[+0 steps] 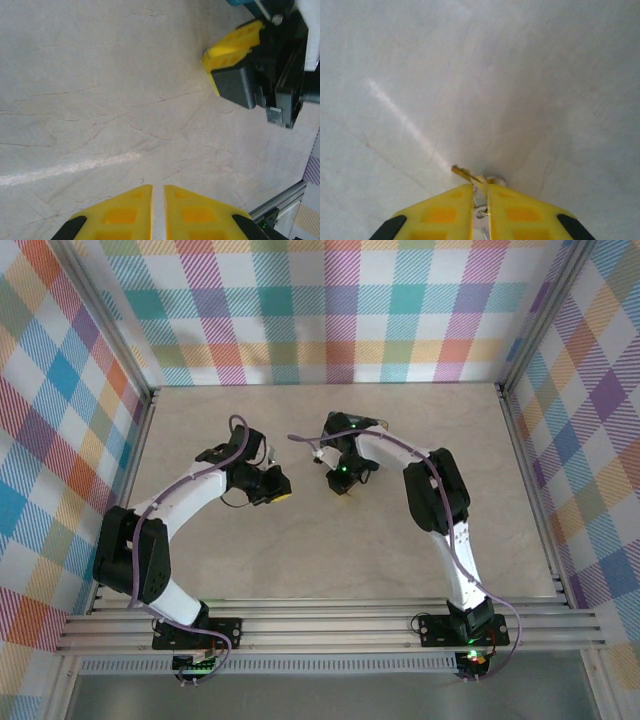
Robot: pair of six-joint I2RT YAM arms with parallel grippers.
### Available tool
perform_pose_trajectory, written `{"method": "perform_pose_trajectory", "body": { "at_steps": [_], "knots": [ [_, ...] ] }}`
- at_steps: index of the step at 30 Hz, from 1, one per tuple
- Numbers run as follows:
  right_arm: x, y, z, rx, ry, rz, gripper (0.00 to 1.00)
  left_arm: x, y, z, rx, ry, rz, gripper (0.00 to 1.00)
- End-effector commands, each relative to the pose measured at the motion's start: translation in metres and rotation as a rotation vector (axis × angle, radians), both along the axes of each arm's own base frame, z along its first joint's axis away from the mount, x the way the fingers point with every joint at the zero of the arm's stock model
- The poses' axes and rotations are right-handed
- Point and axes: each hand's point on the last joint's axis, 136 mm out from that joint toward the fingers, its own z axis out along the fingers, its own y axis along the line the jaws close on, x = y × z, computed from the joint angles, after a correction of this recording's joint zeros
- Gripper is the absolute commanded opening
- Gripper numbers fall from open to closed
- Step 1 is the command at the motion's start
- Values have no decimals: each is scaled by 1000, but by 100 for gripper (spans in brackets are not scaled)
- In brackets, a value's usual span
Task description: Unlock a padlock with a key
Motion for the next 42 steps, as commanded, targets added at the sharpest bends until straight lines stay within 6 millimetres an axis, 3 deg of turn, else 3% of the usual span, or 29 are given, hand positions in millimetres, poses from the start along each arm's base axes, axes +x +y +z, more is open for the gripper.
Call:
{"method": "perform_pose_trajectory", "body": {
  "at_steps": [1,8,13,15,18,21,30,42],
  "knots": [
    [-11,11,18,91,12,-20,10,6,0,5,-31,-11,-12,13],
    [-15,36,55,296,5,-94,0,13,5,11,-86,-56,6,12],
    [-23,39,56,345,31,-138,0,16,8,15,-112,-87,11,12],
    [-22,31,55,315,4,-149,6,15,9,15,-113,-89,11,12],
    [-20,20,52,255,-39,-129,37,11,10,11,-113,-80,13,12],
    [-17,12,47,196,-76,-70,51,8,10,6,-116,-66,22,13],
    [-10,11,32,122,-116,175,56,2,16,8,-96,-63,39,13],
    [-14,18,6,69,-30,249,56,-4,22,5,-66,-43,63,13]
  ]
}}
